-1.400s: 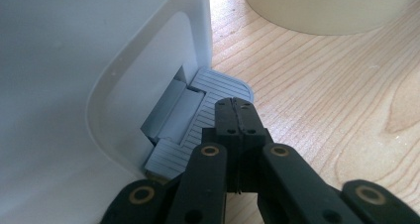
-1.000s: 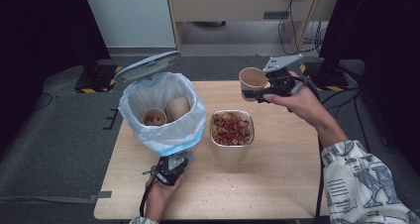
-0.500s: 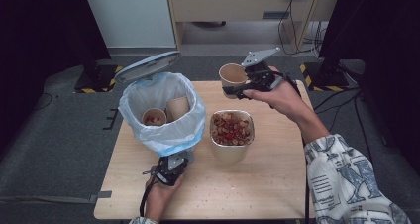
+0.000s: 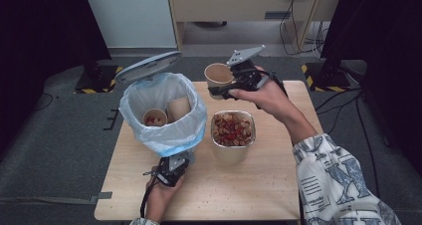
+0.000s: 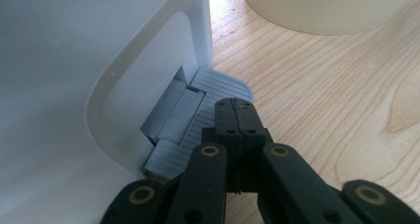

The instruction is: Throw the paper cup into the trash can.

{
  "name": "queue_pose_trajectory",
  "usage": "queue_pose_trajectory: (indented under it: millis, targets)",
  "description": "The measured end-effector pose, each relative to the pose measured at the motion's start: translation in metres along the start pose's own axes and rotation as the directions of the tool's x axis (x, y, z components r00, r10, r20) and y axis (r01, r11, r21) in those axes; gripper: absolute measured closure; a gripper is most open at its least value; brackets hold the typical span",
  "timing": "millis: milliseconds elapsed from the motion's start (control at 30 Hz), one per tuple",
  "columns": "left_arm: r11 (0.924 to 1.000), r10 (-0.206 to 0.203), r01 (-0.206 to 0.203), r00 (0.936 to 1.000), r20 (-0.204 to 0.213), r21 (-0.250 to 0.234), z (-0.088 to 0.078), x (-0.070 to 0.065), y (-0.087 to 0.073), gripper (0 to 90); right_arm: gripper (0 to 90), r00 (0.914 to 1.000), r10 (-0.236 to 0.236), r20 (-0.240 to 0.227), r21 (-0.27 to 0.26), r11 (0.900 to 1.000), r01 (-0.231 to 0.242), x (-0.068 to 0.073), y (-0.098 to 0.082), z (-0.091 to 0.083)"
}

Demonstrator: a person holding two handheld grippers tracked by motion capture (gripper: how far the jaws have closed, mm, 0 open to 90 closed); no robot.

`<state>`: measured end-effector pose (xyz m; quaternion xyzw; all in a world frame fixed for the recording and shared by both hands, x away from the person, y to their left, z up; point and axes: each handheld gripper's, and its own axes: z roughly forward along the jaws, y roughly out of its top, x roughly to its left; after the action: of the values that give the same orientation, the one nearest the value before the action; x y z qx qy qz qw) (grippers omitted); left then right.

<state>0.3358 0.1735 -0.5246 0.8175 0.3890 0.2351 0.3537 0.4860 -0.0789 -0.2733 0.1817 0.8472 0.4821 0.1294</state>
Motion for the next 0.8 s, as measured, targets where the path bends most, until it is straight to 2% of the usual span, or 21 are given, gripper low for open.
queue_pose_trajectory:
  millis: [367,800]
  targets:
    - [1.0,-0.002,0.002,1.0,0.003,-0.002,0.0,0.0,0.0,89.9,33.2,0.9991,-0.017,-0.039,0.008,1.0,0.017,0.019,0.023,0.02]
    - [1.0,-0.003,0.003,1.0,0.003,-0.005,0.0,0.0,0.0,89.9,33.0,0.9954,-0.026,-0.093,-0.011,1.0,0.025,0.042,0.05,0.044]
